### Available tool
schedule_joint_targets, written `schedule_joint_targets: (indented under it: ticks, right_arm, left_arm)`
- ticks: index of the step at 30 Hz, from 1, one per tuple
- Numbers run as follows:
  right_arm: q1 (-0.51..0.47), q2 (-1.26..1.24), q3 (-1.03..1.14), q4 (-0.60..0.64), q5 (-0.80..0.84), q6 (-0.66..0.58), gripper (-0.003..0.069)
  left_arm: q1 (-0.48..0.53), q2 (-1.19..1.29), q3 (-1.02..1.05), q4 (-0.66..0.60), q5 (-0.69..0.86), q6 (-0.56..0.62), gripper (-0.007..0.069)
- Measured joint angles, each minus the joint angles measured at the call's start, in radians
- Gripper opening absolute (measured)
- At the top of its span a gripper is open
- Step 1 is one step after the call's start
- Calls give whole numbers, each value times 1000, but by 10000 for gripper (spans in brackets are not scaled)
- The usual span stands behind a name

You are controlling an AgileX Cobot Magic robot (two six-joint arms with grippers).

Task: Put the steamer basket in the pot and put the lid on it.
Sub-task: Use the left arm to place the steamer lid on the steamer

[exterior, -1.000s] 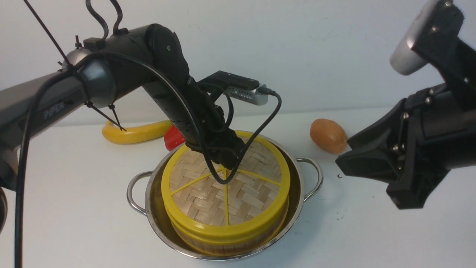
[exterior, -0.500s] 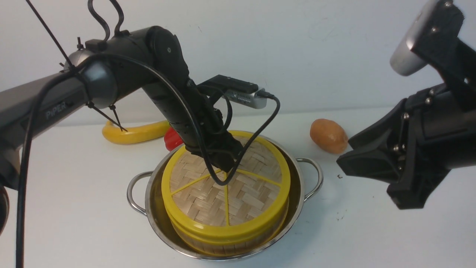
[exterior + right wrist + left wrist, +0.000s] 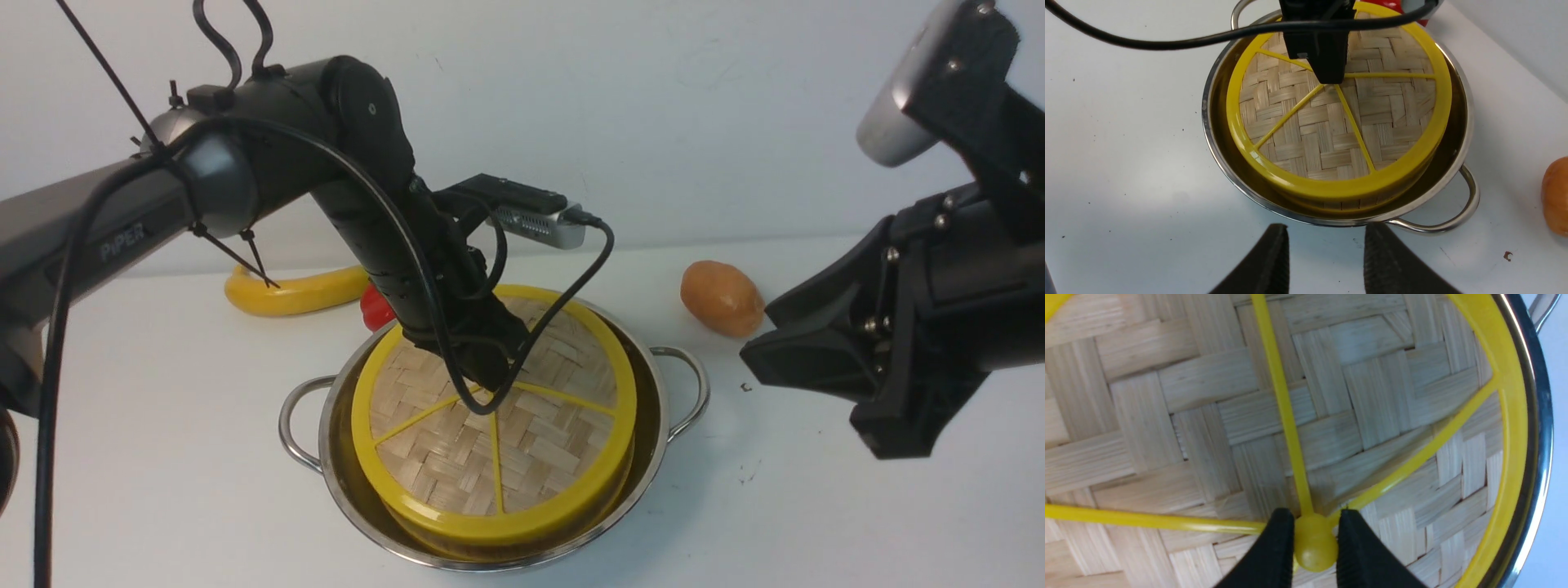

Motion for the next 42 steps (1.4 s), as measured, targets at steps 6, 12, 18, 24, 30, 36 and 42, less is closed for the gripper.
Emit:
schedule_joint_targets:
  ticks: [6,12,18,24,30,36,42]
  right_arm:
    - [0,0,0,-3,0,0,241]
    - [0,0,0,-3,0,0,241]
    - [0,0,0,-3,0,0,241]
    - [0,0,0,-3,0,0,241]
    - [0,0,0,-4,0,0,241]
    - [0,0,0,-4,0,0,241]
    - [0,0,0,-4,1,0,241]
  left_arm:
    - [0,-1,-1,6,-11,0,122]
    - [0,-1,-1,6,-31,0,122]
    - [0,0,-1,8,-55,0,122]
    - [0,0,-1,12,-56,0,122]
    - [0,0,-1,17,-63,0,122]
    - [0,7,0,16,-66,0,122]
    - [0,14,-3,12,-69,3,122]
